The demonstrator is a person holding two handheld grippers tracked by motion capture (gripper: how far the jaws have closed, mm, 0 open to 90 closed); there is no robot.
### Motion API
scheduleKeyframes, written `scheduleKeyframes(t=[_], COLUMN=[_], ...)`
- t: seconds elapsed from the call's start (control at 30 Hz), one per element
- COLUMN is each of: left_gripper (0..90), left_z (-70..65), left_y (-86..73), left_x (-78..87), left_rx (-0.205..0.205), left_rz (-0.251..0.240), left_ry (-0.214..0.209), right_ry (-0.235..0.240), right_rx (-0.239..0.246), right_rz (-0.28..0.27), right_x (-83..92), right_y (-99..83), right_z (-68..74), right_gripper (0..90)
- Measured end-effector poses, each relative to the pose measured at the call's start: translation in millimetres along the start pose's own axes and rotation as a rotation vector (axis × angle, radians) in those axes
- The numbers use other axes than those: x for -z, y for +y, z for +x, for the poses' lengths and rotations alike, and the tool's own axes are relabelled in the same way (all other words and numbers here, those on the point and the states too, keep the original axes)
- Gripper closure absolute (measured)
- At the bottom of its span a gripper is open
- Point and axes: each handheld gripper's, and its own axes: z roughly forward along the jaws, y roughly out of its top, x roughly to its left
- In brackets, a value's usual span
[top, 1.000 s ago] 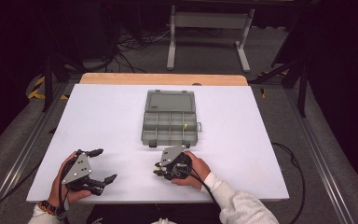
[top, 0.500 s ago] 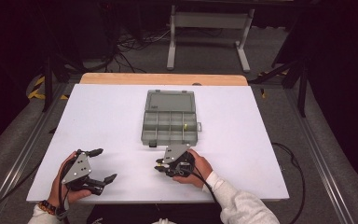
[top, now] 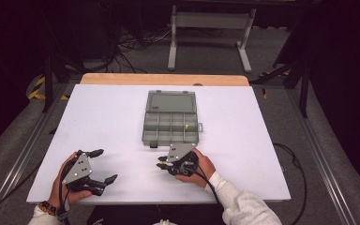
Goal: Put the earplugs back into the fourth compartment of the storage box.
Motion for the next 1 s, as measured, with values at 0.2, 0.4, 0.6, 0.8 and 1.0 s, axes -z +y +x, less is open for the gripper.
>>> scheduleKeyframes(t=[0.2,0.4,0.6,0.8,1.0], left_gripper=[4.9,4.9,4.9,4.9,4.9], left_z=[0.1,0.2,0.5,0.2,0.1], left_y=[0.1,0.1,0.0,0.1,0.1], left_x=[0.0,0.0,0.0,0.2,0.0], left_rx=[0.001,0.001,0.001,0.000,-0.001], left_rz=[-0.001,0.000,-0.001,-0.001,0.000], left_ry=[0.000,0.000,-0.001,-0.001,-0.002], right_ry=[-0.022,-0.035,-0.045,-0.051,-0.060], right_rx=[-0.004,-0.014,-0.015,-0.017,-0.016], right_rz=[-0.021,-0.035,-0.044,-0.049,-0.055], right_x=[7.1,11.8,14.5,16.6,19.1], right_y=[1.1,1.1,1.7,1.9,2.0], right_z=[-2.8,-5.2,-6.4,-7.3,-8.5], right_gripper=[76.7,76.9,77.1,77.1,77.3])
